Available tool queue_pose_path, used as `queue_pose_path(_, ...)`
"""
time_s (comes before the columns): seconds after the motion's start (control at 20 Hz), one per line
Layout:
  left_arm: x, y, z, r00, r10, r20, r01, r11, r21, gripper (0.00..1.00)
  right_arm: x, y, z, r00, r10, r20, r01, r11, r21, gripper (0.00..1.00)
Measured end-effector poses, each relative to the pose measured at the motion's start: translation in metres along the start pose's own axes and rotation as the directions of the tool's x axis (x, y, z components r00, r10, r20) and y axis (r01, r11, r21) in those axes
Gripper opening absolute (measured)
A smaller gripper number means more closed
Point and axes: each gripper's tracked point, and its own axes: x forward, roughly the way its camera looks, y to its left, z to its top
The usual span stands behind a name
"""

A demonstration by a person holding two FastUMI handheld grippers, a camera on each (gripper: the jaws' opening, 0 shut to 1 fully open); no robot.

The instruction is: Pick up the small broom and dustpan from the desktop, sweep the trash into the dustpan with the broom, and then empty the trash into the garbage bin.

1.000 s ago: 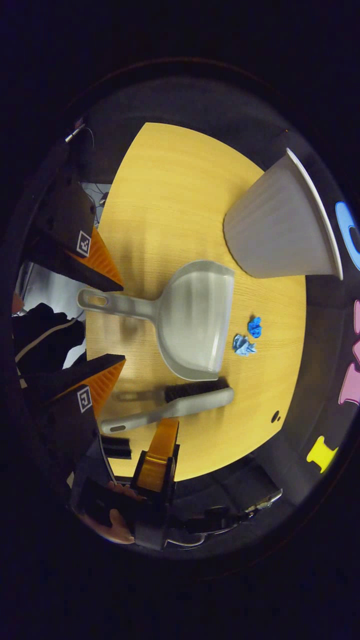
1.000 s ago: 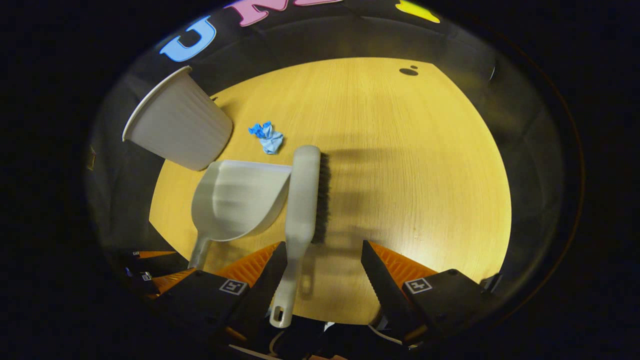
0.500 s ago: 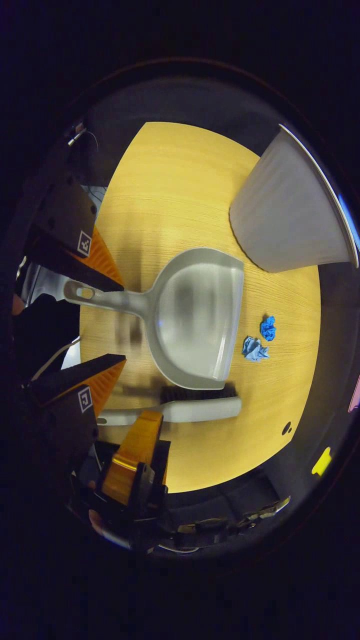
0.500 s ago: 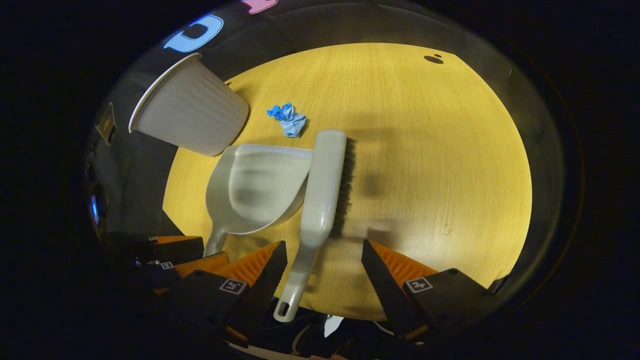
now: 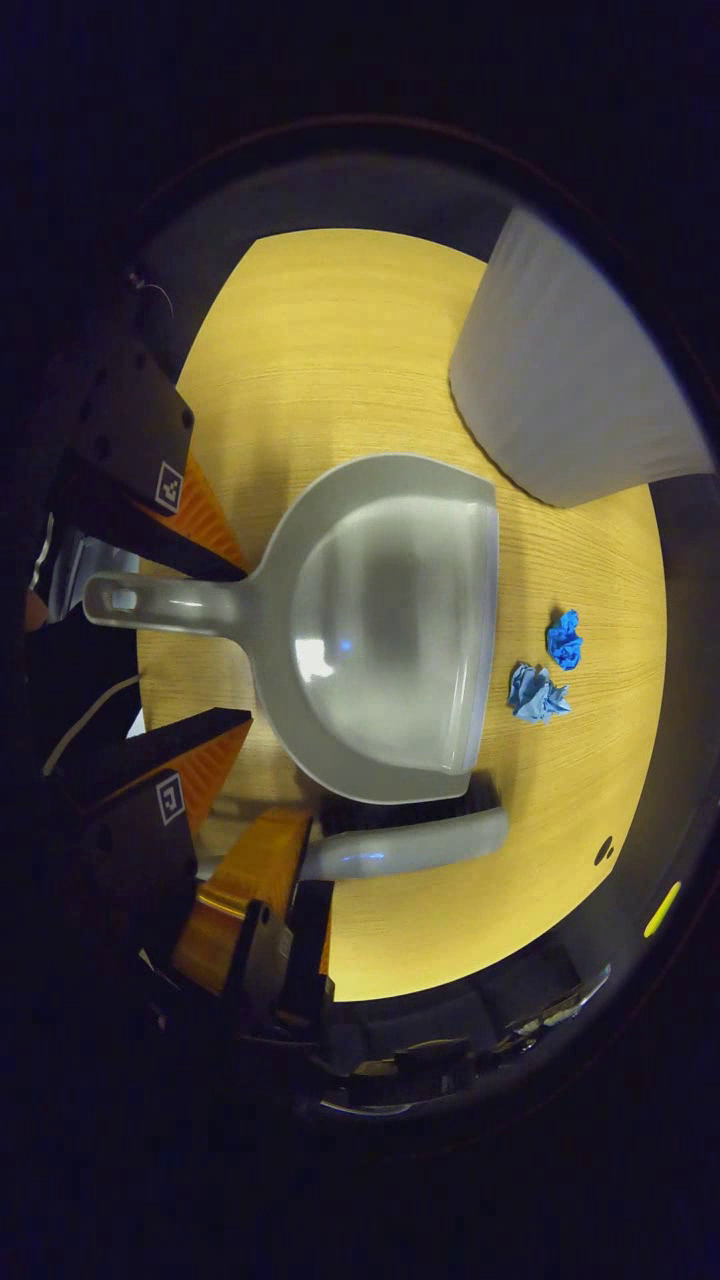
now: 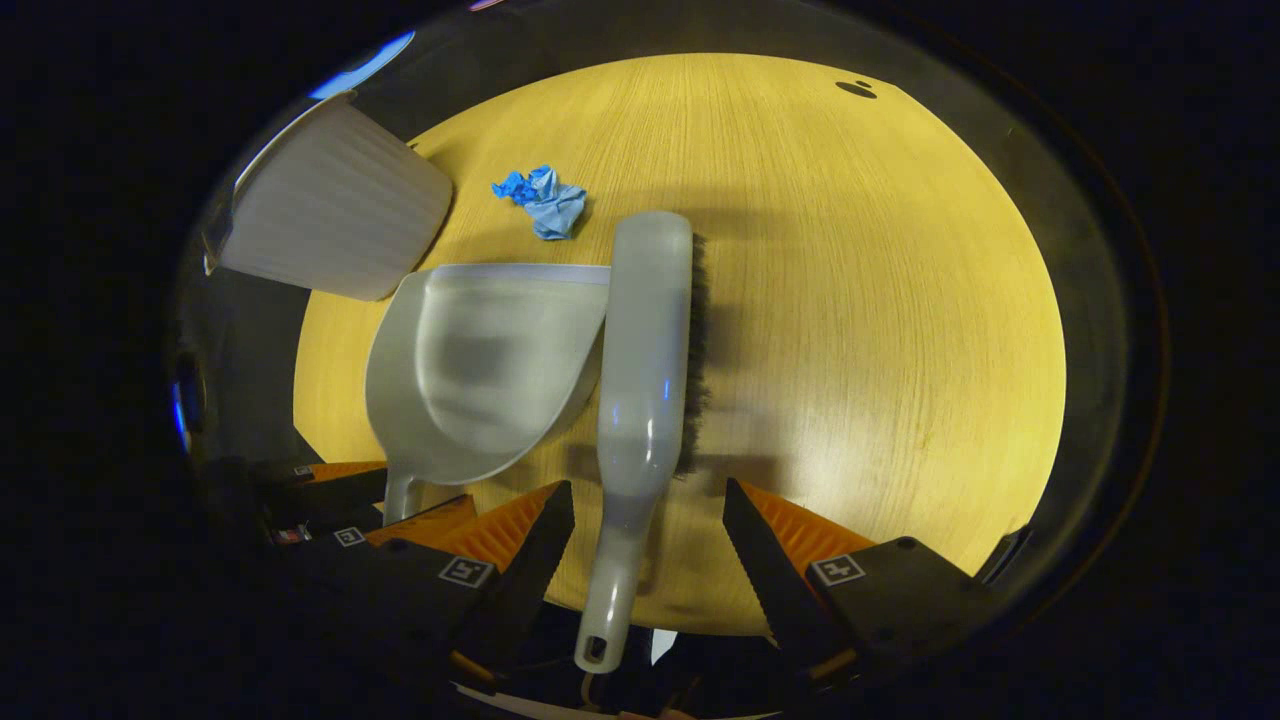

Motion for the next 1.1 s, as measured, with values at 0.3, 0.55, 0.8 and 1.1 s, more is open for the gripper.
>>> queue_pose_path(0.3, 0.022, 0.007, 0.006, 0.999, -0.031, -0.017, 0.030, 0.999, -0.020, 0.76, 0.020, 0.001, -0.007, 0.994, -0.098, -0.042, 0.100, 0.994, 0.036, 0.96)
queue_pose_path(0.55, 0.032, 0.015, 0.018, 1.000, -0.024, -0.019, 0.024, 1.000, 0.001, 0.77, 0.026, -0.008, -0.002, 0.982, -0.181, -0.057, 0.184, 0.981, 0.056, 0.75)
queue_pose_path(0.8, 0.032, 0.023, 0.020, 0.999, 0.046, 0.001, -0.046, 0.999, 0.019, 0.67, 0.024, -0.015, 0.005, 0.977, -0.194, -0.083, 0.197, 0.980, 0.024, 0.49)
queue_pose_path(1.1, 0.031, 0.026, 0.015, 0.995, 0.054, 0.089, -0.062, 0.994, 0.094, 0.49, 0.028, -0.013, 0.003, 0.983, -0.178, -0.031, 0.172, 0.975, -0.138, 0.46)
